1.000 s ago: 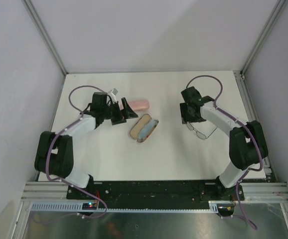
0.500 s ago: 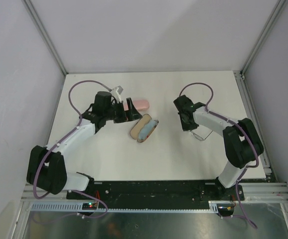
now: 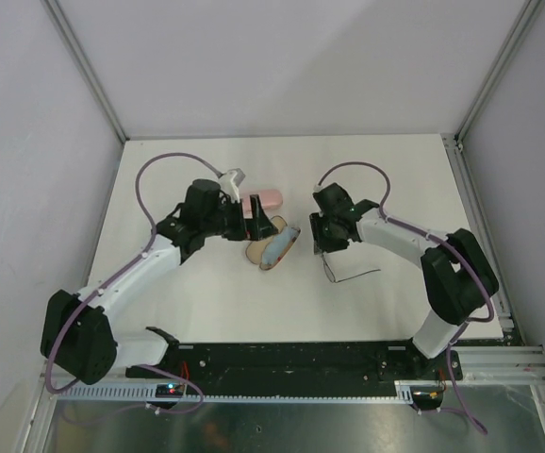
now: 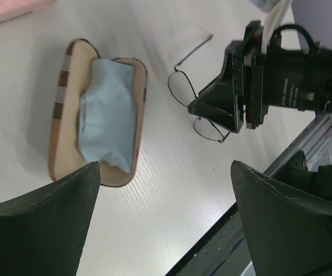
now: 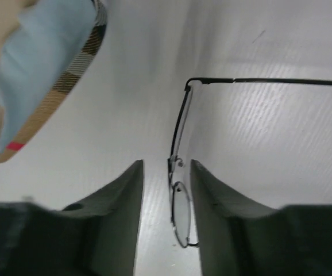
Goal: Organize the sunglasses
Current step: Move the sunglasses to the center of the board, then fold the right temple of the sunglasses with the sunglasses, then fold the left temple of the sunglasses with the sunglasses.
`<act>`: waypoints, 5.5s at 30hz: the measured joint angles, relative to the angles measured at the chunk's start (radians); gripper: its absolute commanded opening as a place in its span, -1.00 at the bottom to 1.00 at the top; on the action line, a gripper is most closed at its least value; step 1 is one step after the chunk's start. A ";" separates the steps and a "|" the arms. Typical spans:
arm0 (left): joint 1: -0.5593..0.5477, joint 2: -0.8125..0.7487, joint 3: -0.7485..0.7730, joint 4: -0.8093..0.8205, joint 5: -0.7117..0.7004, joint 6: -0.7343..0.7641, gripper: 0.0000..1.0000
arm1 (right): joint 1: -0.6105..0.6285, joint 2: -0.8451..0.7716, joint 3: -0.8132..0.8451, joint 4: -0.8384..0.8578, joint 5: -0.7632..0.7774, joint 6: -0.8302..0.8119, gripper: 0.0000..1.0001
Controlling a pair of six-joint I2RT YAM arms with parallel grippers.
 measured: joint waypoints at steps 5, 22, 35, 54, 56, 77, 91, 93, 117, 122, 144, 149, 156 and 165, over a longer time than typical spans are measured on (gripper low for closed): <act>-0.127 0.002 0.000 -0.006 -0.053 -0.004 0.99 | 0.001 -0.053 -0.001 0.000 -0.050 0.029 0.04; -0.422 0.278 0.133 0.042 -0.304 -0.101 0.50 | -0.212 -0.821 -0.424 -0.046 0.090 0.317 0.11; -0.474 0.424 0.142 0.149 -0.451 -0.320 0.14 | -0.331 -0.951 -0.602 -0.116 0.169 0.694 0.04; -0.475 0.533 0.190 0.208 -0.490 -0.394 -0.19 | -0.367 -0.728 -0.700 0.122 0.056 0.834 0.01; -0.475 0.549 0.201 0.211 -0.489 -0.397 -0.25 | -0.367 -0.706 -0.700 0.145 0.052 0.838 -0.04; -0.476 0.624 0.266 0.238 -0.425 -0.393 -0.99 | -0.325 -0.531 -0.704 0.384 0.001 0.747 -1.00; -0.520 0.672 0.317 0.241 -0.332 -0.311 -0.99 | -0.233 -0.440 -0.688 0.600 -0.096 0.562 -0.69; -0.520 0.674 0.317 0.243 -0.320 -0.311 -1.00 | -0.232 -0.431 -0.686 0.612 -0.115 0.544 -0.52; -0.443 0.618 0.245 0.166 -0.153 -0.043 -0.99 | -0.382 -0.762 -0.596 0.263 -0.189 0.011 0.10; -0.437 0.574 0.242 0.119 -0.149 0.014 -1.00 | -0.327 -0.697 -0.570 0.225 -0.197 -0.037 0.05; -0.437 0.559 0.261 0.054 -0.149 0.073 -0.99 | -0.164 -0.564 -0.552 0.203 -0.098 -0.082 0.07; -0.437 0.559 0.262 0.051 -0.148 0.074 -1.00 | -0.163 -0.583 -0.546 0.204 -0.087 -0.094 0.04; -0.437 0.559 0.264 0.047 -0.148 0.081 -1.00 | -0.135 -0.468 -0.537 0.215 -0.067 -0.095 -0.17; -0.437 0.559 0.264 0.046 -0.149 0.080 -1.00 | -0.095 -0.433 -0.537 0.240 -0.095 -0.039 -0.79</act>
